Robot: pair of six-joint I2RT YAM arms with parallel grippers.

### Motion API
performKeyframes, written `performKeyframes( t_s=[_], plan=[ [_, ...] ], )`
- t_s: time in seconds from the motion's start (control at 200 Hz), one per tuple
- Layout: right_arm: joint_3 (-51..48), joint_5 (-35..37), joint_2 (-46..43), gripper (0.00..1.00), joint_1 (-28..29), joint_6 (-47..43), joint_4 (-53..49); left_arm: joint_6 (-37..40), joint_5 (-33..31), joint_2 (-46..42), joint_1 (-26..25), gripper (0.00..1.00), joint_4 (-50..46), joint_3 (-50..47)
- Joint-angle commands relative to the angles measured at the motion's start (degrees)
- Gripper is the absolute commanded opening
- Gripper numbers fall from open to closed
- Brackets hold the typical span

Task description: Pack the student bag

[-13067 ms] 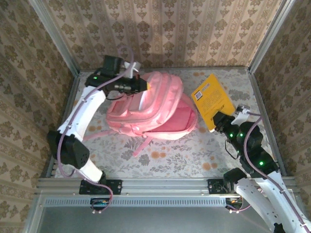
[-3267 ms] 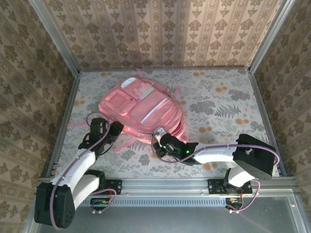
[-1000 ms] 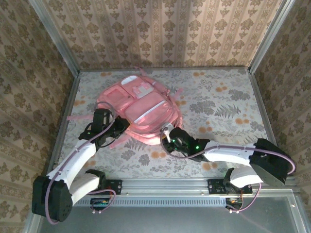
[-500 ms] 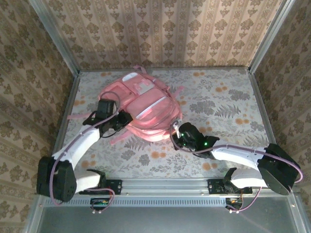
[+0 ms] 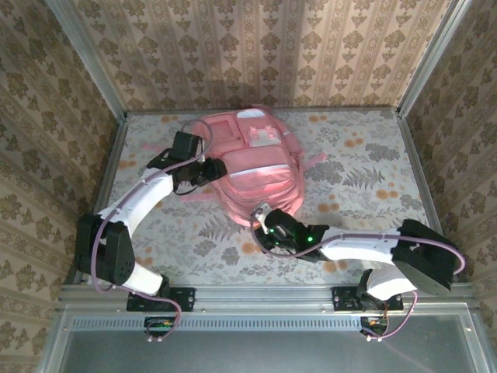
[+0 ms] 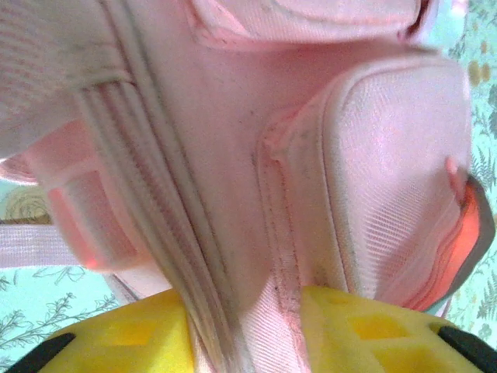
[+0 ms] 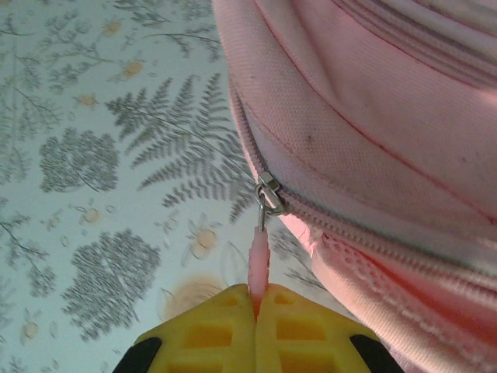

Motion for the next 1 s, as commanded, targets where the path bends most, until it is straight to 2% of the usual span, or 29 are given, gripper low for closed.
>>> performKeyframes(
  t_s=[0.0, 0.1, 0.18, 0.265, 0.42, 0.525, 0.635, 0.8, 0.995],
  plan=[
    [3.5, -3.2, 4.1, 0.00, 1.3, 3.3, 4.0, 1.7, 0.7, -3.3, 1.6, 0.54, 1.7, 1.6],
    [5.9, -3.2, 6.8, 0.00, 1.3, 5.3, 5.7, -1.4, 2.2, -7.4, 2.7, 0.63, 1.4, -2.4],
    [7.2, -2.7, 8.4, 0.00, 1.3, 6.5, 6.6, -6.2, 3.5, -12.2, 2.8, 0.66, 1.7, -7.3],
    [8.5, -3.2, 10.1, 0.00, 1.3, 7.5, 7.7, -13.7, 5.3, -17.7, 2.3, 0.66, 3.6, -13.8],
    [11.0, -3.6, 12.5, 0.00, 1.4, 8.4, 8.8, -24.7, 3.3, -24.9, -1.7, 0.65, 4.2, -21.6],
    [12.3, -4.1, 13.4, 0.00, 1.4, 8.2, 8.6, -27.1, 0.3, -25.6, -5.7, 0.64, 5.9, -23.9],
    [12.3, -3.8, 13.4, 0.00, 1.5, 8.3, 8.7, -27.3, -0.6, -22.6, -6.7, 0.62, 7.5, -24.2],
    [10.0, -2.8, 11.8, 0.00, 1.5, 8.7, 9.1, -26.9, -1.6, -18.3, -8.0, 0.54, 10.5, -23.8],
    [7.6, -1.3, 9.5, 0.00, 1.5, 8.6, 9.4, -23.0, -4.6, -16.1, -7.8, 0.31, 10.1, -22.9]
  ],
)
